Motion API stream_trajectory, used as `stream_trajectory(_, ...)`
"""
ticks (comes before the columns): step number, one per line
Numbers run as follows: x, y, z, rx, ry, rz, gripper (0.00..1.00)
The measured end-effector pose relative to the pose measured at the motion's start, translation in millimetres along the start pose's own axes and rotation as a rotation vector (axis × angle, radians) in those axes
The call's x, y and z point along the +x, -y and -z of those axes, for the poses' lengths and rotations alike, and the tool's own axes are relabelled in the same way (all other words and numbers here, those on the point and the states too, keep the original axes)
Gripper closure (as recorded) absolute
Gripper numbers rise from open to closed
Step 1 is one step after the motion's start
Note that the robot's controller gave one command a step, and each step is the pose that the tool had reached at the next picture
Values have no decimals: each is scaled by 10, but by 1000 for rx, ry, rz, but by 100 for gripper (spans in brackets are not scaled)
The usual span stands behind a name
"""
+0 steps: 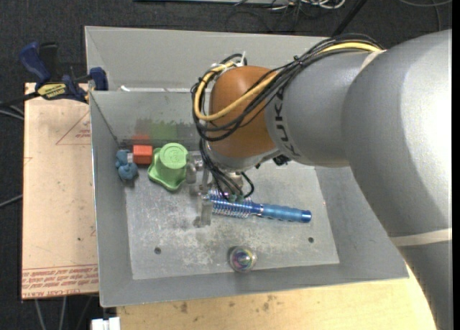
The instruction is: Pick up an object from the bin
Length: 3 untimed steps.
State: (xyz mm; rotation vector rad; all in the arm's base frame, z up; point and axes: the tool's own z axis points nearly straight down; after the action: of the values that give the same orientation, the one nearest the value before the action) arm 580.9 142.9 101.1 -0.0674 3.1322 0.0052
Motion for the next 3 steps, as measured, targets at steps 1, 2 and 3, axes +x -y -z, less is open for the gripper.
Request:
stream_trajectory(1,-355,613,-317,3,-6,219,0)
stream_trajectory(2,-348,592,-317,1,-8,221,100)
stream_trajectory(3,-521,349,898,1,3,230,100)
